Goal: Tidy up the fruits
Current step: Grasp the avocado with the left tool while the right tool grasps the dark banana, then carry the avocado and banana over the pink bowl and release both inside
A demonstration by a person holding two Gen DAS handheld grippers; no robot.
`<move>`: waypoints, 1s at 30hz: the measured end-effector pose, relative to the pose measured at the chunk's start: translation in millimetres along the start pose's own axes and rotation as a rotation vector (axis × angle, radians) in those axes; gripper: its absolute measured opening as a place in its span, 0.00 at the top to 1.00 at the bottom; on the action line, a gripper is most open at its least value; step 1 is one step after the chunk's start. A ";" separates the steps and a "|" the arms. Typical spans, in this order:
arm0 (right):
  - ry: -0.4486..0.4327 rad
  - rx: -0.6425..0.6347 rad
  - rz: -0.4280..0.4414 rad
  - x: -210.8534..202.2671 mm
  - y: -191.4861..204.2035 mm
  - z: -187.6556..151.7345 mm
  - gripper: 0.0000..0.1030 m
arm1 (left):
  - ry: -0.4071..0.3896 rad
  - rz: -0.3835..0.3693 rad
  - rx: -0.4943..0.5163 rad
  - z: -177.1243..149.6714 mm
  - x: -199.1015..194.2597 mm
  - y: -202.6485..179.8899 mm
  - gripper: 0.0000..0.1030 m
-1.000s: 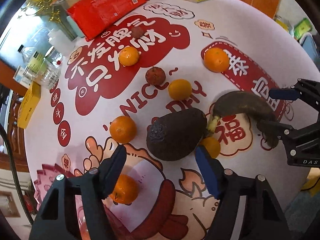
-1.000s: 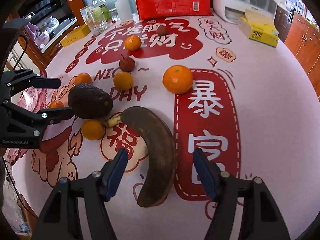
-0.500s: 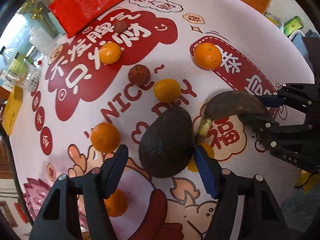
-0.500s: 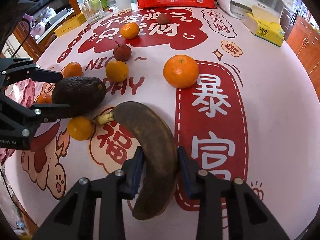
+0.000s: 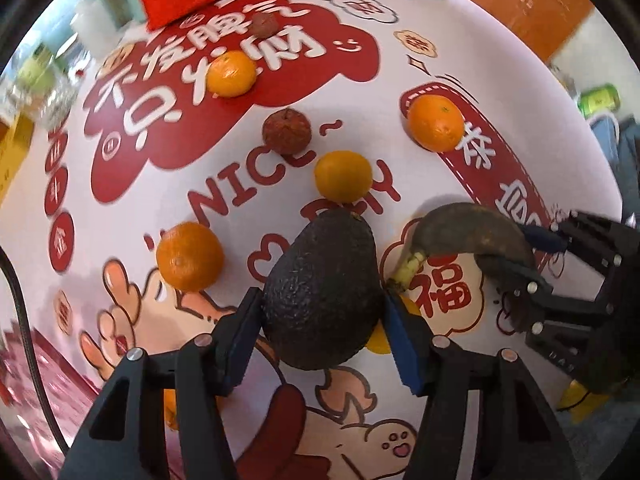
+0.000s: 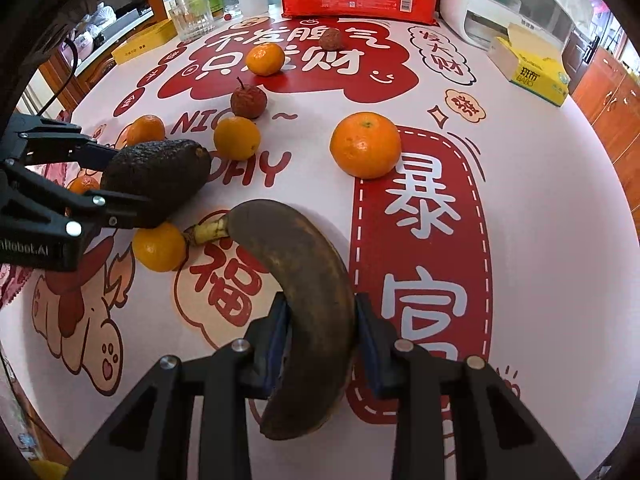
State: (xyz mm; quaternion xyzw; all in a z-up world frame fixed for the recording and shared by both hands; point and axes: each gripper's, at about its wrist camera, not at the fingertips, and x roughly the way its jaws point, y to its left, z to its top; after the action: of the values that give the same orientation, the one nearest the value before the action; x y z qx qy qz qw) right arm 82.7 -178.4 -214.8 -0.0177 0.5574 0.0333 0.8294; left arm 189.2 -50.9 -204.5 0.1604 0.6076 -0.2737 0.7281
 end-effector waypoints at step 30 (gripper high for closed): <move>-0.199 -0.020 -0.032 -107.7 30.9 7.3 0.71 | -0.284 0.132 -0.250 -64.4 -144.6 -0.9 0.45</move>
State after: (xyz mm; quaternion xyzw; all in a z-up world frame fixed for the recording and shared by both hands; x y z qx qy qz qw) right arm 46.7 -150.9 -112.1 -0.0317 0.4716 0.0273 0.8808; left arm 121.2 14.3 -77.3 0.0680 0.5160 -0.1674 0.8373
